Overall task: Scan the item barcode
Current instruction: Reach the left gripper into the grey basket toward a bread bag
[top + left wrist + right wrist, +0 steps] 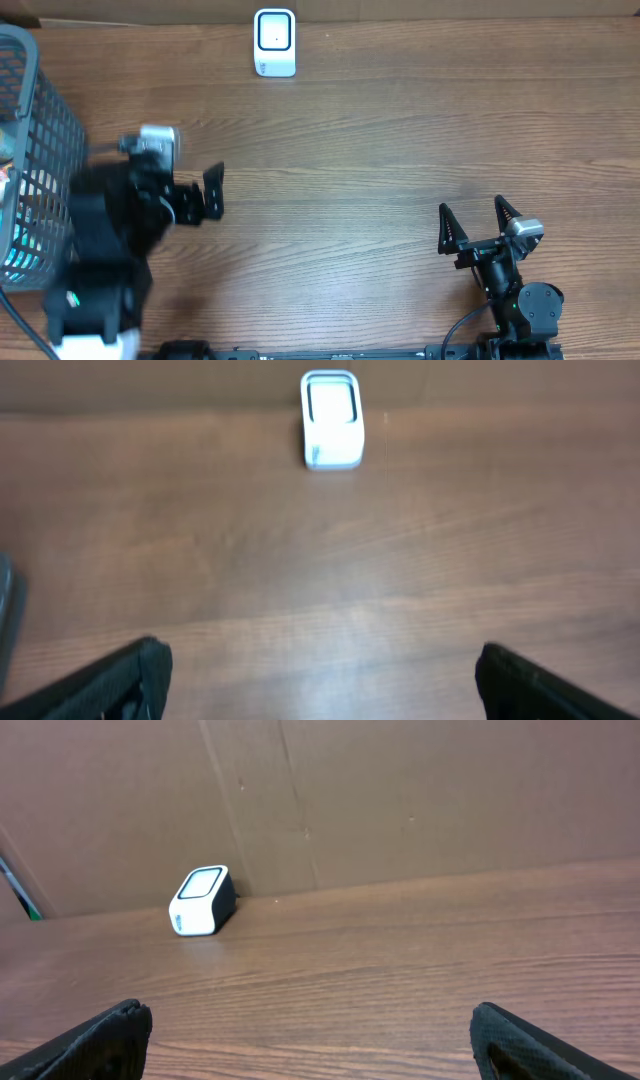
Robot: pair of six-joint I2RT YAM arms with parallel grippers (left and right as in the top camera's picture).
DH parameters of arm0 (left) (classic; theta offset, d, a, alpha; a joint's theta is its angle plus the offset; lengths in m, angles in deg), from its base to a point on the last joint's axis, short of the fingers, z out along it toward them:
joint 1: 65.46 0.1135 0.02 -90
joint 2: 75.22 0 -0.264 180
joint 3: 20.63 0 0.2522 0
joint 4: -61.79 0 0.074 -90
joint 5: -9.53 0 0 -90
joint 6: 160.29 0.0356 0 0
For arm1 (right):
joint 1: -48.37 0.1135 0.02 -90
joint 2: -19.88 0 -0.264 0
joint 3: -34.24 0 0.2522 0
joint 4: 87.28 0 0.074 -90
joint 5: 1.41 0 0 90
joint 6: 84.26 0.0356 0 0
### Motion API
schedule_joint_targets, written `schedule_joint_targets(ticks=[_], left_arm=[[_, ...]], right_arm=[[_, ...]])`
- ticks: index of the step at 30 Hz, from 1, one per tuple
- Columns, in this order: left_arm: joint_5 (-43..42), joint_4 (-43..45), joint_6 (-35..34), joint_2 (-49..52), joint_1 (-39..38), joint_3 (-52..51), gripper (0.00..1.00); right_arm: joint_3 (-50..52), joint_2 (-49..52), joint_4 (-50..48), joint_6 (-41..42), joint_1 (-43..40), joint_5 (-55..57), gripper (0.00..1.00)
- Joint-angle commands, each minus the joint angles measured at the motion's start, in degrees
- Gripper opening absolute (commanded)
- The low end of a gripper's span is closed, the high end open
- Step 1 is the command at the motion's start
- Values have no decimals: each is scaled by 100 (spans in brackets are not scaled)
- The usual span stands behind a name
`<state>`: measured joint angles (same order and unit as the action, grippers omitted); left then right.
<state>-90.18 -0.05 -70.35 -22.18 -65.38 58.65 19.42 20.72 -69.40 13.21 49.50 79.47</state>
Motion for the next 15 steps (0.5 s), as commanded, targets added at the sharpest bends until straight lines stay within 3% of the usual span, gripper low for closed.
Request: schedule_joint_targets(ticks=[1, 6, 15], left_arm=[[-372, -953, -28, 999, 31, 1556, 100], [-1060, -2273, -35, 2188, 31, 3104, 99], [-1244, -2026, -138, 3053, 37, 3230, 100]], right_arm=[[61, -66, -20, -4, -9, 7, 100], [61, -66, -20, -4, -9, 7, 100], [61, -66, -20, -4, -9, 7, 100]])
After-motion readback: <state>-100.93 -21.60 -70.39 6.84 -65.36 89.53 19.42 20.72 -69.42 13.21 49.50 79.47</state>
